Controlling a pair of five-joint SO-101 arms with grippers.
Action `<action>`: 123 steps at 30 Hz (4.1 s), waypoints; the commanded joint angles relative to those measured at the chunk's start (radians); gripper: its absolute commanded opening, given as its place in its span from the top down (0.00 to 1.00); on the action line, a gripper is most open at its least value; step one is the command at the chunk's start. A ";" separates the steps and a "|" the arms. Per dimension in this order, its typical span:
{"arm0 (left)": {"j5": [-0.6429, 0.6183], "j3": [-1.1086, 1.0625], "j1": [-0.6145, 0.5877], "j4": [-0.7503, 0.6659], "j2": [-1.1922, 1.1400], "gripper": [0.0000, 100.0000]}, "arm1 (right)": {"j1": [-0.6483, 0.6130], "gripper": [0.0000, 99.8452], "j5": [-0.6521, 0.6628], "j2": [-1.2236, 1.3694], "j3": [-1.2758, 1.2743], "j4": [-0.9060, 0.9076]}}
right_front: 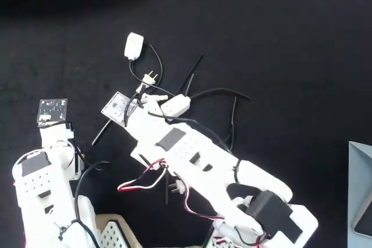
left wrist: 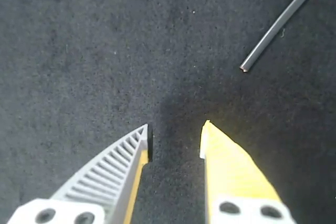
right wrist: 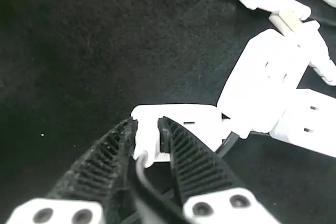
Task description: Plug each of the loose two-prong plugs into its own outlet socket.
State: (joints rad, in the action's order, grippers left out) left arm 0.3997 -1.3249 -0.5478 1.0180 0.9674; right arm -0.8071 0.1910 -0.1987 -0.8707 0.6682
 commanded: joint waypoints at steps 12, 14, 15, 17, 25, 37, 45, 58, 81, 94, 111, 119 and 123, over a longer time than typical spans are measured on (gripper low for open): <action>0.002 -0.016 0.013 -0.054 0.005 0.82 | -0.009 0.76 -0.028 -0.622 0.090 0.416; 0.002 -0.015 0.031 -0.054 0.005 0.82 | -0.003 0.76 -0.032 -0.688 0.160 0.509; 0.002 -0.015 0.047 -0.049 0.005 0.82 | 0.000 0.76 -0.032 -0.717 0.191 0.557; 0.002 -0.015 0.084 -0.048 0.006 0.82 | 0.018 0.76 -0.060 -0.759 0.242 0.637; 0.000 0.143 0.183 0.120 0.006 0.82 | 0.259 1.00 -0.195 -0.840 0.263 0.755; -0.086 0.340 0.469 0.319 -0.005 0.68 | 0.592 0.98 -0.258 -0.845 0.028 0.601; -0.219 0.268 0.697 0.241 -0.005 0.66 | 0.694 0.98 -0.264 -0.843 -0.170 0.353; -0.270 0.079 0.805 -0.160 -0.095 0.70 | 0.690 0.98 -0.265 -0.843 -0.182 0.347; -0.311 0.363 0.808 -0.221 -0.606 0.79 | 0.689 0.98 -0.265 -0.845 -0.197 0.347; -0.209 0.504 0.668 0.163 -0.333 0.97 | 0.689 0.98 -0.265 -0.843 -0.197 0.347; -0.091 1.058 0.478 0.692 -0.135 0.97 | 0.689 0.98 -0.265 -0.843 -0.197 0.347; -0.143 1.320 0.476 0.736 -0.143 0.97 | 0.689 0.98 -0.265 -0.843 -0.197 0.347; -0.186 1.339 0.484 0.675 -0.146 0.97 | 0.689 0.98 -0.265 -0.843 -0.197 0.347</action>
State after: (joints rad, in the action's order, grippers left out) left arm 0.2447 -0.0391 -0.0598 1.7453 0.8170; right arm -0.1289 -0.0729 -1.0303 -1.0748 1.0303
